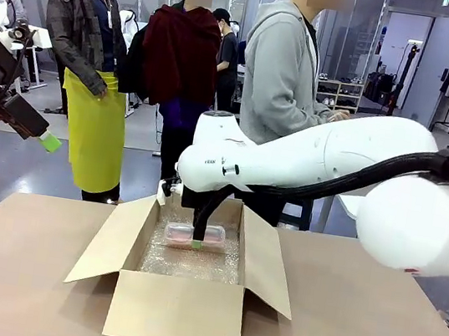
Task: Pack the glasses set securely to prepare it for shipping.
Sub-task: Place the Glasses case inside the Package Box.
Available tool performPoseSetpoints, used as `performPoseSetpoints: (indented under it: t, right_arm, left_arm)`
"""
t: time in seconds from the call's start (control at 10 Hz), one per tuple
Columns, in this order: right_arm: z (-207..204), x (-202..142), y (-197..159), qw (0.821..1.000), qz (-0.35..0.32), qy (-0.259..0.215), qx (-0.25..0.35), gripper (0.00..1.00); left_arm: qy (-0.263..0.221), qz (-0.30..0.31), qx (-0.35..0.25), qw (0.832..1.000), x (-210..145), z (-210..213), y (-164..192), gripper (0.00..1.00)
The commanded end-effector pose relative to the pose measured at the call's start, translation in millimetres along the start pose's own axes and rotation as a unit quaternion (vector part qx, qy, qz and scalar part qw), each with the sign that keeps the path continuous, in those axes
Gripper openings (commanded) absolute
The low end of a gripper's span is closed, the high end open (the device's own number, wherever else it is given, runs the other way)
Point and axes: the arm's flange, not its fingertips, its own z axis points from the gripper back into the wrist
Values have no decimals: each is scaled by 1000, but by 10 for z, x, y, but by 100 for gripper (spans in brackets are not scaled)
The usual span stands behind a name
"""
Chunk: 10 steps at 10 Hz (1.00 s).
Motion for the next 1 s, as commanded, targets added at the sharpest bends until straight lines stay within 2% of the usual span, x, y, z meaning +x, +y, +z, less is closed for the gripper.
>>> performPoseSetpoints:
  t: [0.0, 0.4, 0.5, 0.9]
  right_arm:
    - [109, 77, -155, 1000, -2, 7, 9, 100]
    - [215, 7, -82, 1000, -19, 20, 10, 100]
    - [153, -22, -103, 1000, -8, 3, 3, 100]
    - [153, -22, -103, 1000, -8, 3, 3, 100]
  left_arm:
    - [-4, -1, -5, 1000, -3, 20, 5, 100]
    - [-4, -1, -5, 1000, -3, 20, 5, 100]
    - [-4, -1, -5, 1000, -3, 20, 5, 100]
    - [-4, -1, -5, 1000, -3, 20, 5, 100]
